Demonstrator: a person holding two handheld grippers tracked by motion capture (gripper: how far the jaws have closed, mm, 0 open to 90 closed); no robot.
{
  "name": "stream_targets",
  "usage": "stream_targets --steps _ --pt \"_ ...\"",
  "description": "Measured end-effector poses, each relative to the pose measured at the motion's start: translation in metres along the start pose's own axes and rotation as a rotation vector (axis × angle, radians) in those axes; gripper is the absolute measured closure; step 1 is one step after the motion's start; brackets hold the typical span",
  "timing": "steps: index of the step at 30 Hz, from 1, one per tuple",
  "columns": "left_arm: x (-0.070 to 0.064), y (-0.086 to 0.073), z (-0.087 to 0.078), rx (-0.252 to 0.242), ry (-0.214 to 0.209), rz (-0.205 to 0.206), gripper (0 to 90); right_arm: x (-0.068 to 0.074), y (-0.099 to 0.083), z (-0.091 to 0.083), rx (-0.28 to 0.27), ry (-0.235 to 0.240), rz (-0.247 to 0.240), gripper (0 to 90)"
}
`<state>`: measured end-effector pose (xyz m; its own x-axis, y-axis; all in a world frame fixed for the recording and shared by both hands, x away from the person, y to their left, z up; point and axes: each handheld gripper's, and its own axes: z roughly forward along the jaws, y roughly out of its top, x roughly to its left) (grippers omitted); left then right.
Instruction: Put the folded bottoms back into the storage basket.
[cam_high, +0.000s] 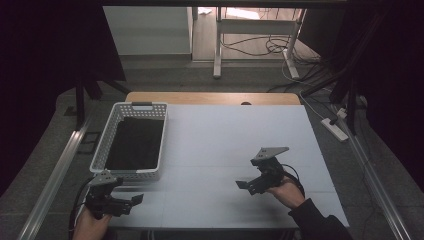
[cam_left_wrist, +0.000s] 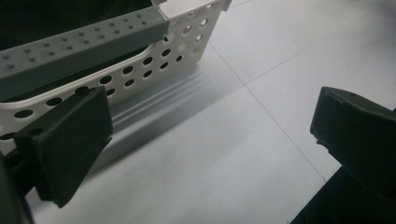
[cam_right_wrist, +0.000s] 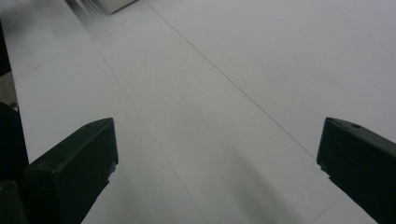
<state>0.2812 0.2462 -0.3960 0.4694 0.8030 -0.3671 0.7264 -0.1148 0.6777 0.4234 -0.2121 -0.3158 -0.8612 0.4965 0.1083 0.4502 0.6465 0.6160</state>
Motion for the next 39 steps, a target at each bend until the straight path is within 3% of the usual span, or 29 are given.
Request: stream_targets --steps 26,39 --pt "0.000 0.000 0.000 -0.004 0.002 -0.007 0.0 -0.004 -0.028 -0.031 -0.002 -0.088 0.045 0.0" --pt "0.000 0.000 0.000 0.000 0.001 -0.004 0.0 -0.009 -0.046 -0.048 -0.014 -0.106 0.109 0.0"
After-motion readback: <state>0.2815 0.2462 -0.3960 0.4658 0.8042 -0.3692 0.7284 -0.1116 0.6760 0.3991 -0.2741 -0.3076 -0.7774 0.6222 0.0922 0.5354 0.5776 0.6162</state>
